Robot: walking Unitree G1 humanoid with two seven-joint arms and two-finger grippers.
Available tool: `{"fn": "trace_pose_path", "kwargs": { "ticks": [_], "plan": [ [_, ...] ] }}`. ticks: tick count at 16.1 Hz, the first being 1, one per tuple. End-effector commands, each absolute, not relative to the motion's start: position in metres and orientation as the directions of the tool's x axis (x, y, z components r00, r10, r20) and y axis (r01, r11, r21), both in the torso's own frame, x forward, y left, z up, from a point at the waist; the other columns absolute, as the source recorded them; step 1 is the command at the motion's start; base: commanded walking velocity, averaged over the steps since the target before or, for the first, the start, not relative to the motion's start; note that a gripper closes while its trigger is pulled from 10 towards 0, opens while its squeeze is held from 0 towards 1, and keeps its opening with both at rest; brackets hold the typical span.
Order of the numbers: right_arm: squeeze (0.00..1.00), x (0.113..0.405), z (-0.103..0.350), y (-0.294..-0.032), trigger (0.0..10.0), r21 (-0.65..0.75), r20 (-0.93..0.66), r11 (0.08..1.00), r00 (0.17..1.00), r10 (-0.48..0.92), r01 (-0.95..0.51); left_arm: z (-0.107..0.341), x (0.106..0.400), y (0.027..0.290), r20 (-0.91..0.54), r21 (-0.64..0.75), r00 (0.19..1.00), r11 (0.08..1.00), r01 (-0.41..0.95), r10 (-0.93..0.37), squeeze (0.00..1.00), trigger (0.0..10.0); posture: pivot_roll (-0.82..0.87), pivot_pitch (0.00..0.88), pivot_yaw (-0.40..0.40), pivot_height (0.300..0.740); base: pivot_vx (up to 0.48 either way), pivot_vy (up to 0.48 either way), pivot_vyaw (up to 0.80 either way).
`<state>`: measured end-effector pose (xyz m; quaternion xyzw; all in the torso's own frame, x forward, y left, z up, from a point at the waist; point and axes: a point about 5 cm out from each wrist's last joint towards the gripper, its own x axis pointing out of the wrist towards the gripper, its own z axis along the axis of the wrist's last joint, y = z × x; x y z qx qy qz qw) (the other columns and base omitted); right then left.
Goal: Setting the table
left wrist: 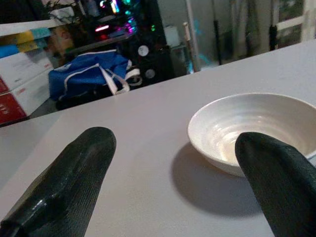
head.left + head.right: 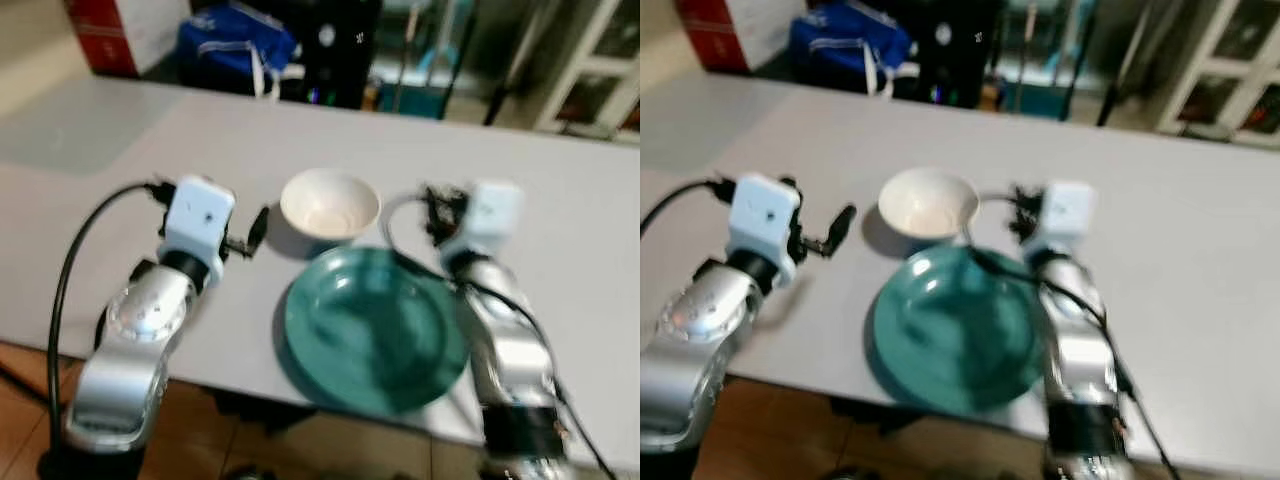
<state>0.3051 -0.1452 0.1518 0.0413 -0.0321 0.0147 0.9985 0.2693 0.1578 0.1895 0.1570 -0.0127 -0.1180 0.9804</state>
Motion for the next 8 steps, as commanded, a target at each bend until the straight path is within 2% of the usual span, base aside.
{"fn": "trace_pose_path", "kwargs": {
  "ticks": [1,4,7,8],
  "plan": [
    [0.0,0.303,0.161,-0.132,10.0,0.074,0.081,0.995,0.995,0.062,-0.069,0.197,0.27,0.16,0.028,0.336,0.978,0.923,0.186,-0.208,0.0,10.0,0.04,0.0,-0.043,0.74,0.0,0.48,-0.74],
    [0.0,0.296,0.165,-0.114,10.0,0.061,0.082,0.978,0.977,0.195,-0.201,0.193,0.264,0.153,0.03,0.325,0.977,0.927,0.189,-0.21,0.0,10.0,0.06,0.0,-0.059,0.74,0.0,0.48,-0.69],
    [0.0,0.292,0.158,-0.104,10.0,0.064,0.031,0.957,0.959,0.281,-0.283,0.187,0.259,0.159,0.006,0.352,0.978,0.916,0.192,-0.207,0.0,10.0,0.06,0.0,-0.072,0.74,0.0,0.48,0.0],
    [1.0,0.291,0.157,-0.104,10.0,0.072,0.025,0.956,0.959,0.283,-0.284,0.187,0.258,0.161,0.006,0.348,0.98,0.92,0.183,-0.197,0.0,10.0,0.07,0.0,-0.073,0.74,0.0,0.48,0.0]
  ]
}}
